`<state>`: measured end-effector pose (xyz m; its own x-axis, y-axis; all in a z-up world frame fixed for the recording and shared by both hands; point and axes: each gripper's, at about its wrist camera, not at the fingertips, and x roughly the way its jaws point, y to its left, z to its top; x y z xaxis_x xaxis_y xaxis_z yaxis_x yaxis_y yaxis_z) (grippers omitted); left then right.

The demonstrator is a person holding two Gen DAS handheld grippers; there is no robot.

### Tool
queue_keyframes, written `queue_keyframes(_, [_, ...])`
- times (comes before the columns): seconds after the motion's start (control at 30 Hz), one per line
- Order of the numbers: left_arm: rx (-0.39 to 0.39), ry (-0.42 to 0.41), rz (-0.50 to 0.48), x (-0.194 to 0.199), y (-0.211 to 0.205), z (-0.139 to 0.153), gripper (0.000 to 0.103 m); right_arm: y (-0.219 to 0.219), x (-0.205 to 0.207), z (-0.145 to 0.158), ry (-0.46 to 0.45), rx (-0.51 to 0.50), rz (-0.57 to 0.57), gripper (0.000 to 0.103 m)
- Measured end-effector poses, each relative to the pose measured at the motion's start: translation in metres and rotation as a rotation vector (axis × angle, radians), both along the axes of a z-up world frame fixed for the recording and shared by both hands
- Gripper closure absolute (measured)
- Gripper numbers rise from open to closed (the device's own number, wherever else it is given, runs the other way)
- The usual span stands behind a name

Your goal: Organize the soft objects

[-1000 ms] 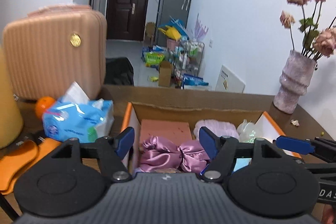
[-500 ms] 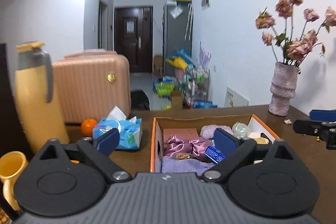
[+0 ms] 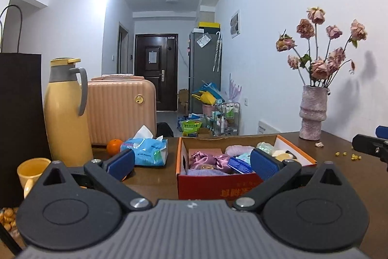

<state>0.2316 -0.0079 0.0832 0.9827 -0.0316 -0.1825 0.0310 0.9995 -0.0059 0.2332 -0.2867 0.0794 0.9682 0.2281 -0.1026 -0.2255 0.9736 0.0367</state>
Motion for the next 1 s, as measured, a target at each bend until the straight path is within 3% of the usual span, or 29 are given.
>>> queue_keyframes(0.23, [0.016,-0.016,-0.001,-0.055,-0.004,-0.004,0.000,0.005,-0.056,-0.009,-0.027,-0.012,0.003,0.000])
queue_keyframes(0.5, [-0.050,-0.003,-0.015,-0.147,0.004,-0.033,0.000,0.016,-0.144,-0.040,-0.046,-0.060,-0.012,0.000])
queue_keyframes(0.63, [0.011,-0.003,0.047,-0.184,0.001,-0.059,0.000,0.021,-0.180,-0.065,-0.005,-0.025,-0.005,0.000])
queue_keyframes(0.8, [0.138,0.007,0.031,-0.213,-0.006,-0.086,0.000,0.027,-0.221,-0.098,0.073,0.022,0.006,0.000])
queue_keyframes(1.0, [0.125,0.002,0.049,-0.215,-0.003,-0.085,0.000,0.040,-0.222,-0.099,0.093,-0.017,0.023,0.000])
